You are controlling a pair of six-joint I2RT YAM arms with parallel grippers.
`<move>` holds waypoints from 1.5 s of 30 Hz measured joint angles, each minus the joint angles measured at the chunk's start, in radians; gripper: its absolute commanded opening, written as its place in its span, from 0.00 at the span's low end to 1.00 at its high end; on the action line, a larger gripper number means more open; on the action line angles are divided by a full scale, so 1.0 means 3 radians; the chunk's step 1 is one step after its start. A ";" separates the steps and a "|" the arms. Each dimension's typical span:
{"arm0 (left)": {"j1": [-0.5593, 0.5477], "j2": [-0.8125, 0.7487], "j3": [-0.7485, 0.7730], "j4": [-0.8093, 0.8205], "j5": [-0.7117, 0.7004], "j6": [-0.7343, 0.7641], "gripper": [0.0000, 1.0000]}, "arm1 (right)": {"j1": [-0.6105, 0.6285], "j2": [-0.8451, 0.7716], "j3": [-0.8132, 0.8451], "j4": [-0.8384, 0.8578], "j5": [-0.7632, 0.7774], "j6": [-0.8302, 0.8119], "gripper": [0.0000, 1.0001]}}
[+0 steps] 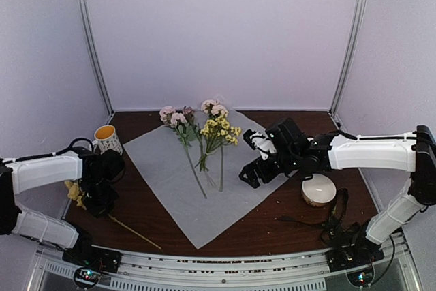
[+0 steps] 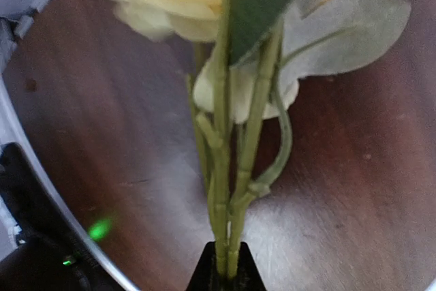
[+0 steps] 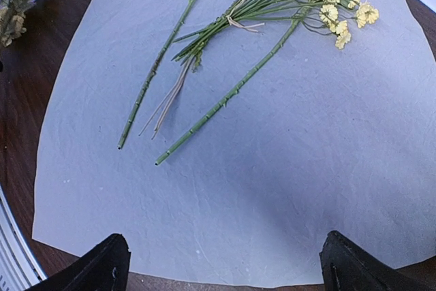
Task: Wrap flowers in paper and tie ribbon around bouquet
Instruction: Pick up the fake flower from the corner of the board, then place the fake flower on the flattened wrapping paper.
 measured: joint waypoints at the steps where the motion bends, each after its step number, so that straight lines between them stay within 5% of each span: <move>1: 0.0000 -0.0116 0.0074 -0.0137 -0.0076 -0.0034 0.00 | 0.0000 0.0011 0.0013 -0.0020 0.0003 -0.0001 1.00; 7: 0.0003 -0.0699 0.1017 -0.0846 -0.0868 -0.0125 0.00 | 0.0000 0.0078 0.0156 -0.0095 0.0003 -0.0005 1.00; 12: 0.0004 -0.0655 0.1921 -0.1043 -0.1765 0.0308 0.00 | 0.0000 0.0089 0.0341 -0.0173 0.0000 -0.0036 1.00; 20: -0.0389 -0.0081 0.2733 0.0195 -0.2055 0.2173 0.00 | 0.0000 -0.0005 0.0435 -0.0189 0.0042 0.0033 1.00; 23: -0.0750 0.0173 0.2738 0.0844 -0.1794 0.2857 0.00 | -0.0011 -0.0159 0.0421 -0.0182 0.0117 0.0108 1.00; 27: -0.0973 0.0593 0.2754 0.1531 -0.0855 0.3222 0.00 | -0.0084 -0.0443 0.0350 -0.0165 0.0266 0.0235 1.00; 34: -0.0924 0.1672 0.3282 0.1883 0.0491 0.3028 0.00 | -0.0206 -0.0617 0.0295 -0.0196 0.0393 0.0497 1.00; 38: -0.0853 0.2126 0.3445 0.1906 0.0886 0.2782 0.00 | -0.0206 -0.0689 0.0198 -0.0242 0.0390 0.0621 1.00; 39: -0.0838 0.2220 0.3455 0.1905 0.0970 0.2726 0.13 | -0.0206 -0.0708 0.0175 -0.0247 0.0390 0.0642 1.00; 41: -0.0815 0.2365 0.3457 0.1898 0.1063 0.2664 0.66 | -0.0206 -0.0759 0.0134 -0.0263 0.0390 0.0673 1.00; 43: -0.0786 0.2506 0.3466 0.1881 0.1109 0.2613 0.89 | -0.0206 -0.0795 0.0112 -0.0273 0.0389 0.0707 1.00; 45: -0.0760 0.2609 0.3466 0.1827 0.1113 0.2603 0.94 | -0.0206 -0.0814 0.0112 -0.0287 0.0378 0.0717 1.00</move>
